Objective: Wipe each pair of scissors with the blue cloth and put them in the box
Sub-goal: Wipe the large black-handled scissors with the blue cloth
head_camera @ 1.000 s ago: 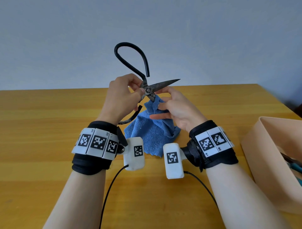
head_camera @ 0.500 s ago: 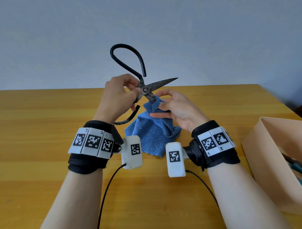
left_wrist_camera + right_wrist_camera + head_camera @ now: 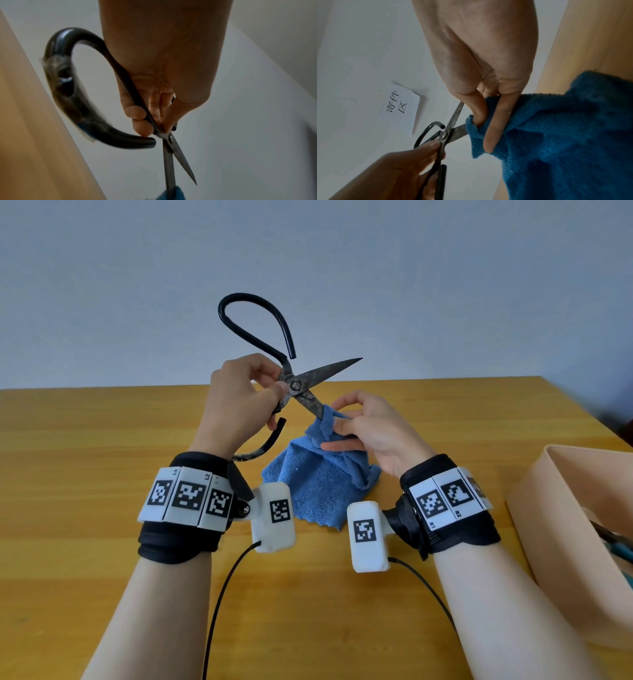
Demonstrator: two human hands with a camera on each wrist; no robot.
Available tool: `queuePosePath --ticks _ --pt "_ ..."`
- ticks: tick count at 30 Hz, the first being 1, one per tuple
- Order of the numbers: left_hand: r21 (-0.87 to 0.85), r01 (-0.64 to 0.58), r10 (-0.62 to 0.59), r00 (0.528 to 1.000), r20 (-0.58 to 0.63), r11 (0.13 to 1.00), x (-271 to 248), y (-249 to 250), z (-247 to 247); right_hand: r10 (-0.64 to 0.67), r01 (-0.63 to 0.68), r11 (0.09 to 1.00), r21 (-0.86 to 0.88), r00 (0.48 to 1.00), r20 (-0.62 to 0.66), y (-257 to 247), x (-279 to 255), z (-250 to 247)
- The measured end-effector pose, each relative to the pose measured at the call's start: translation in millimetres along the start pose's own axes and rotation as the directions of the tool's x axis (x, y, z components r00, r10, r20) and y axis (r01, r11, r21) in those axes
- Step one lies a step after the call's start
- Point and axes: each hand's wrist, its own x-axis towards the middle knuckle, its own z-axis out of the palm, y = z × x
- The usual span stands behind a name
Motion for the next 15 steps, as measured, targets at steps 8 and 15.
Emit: queuePosePath --ticks 8,15 --pt "-0.018 0.012 -0.012 1.0 -0.029 1.0 0.7 -2.6 -3.2 -0.002 0.002 1.0 -0.012 0.999 0.032 -1.0 -0.7 -1.2" --pt "-0.032 0.032 -0.033 0.998 -0.048 0.999 1.3 -3.8 -6.7 0.025 -0.027 0.997 -0.067 0.999 -0.039 -0.7 -0.3 -8.3"
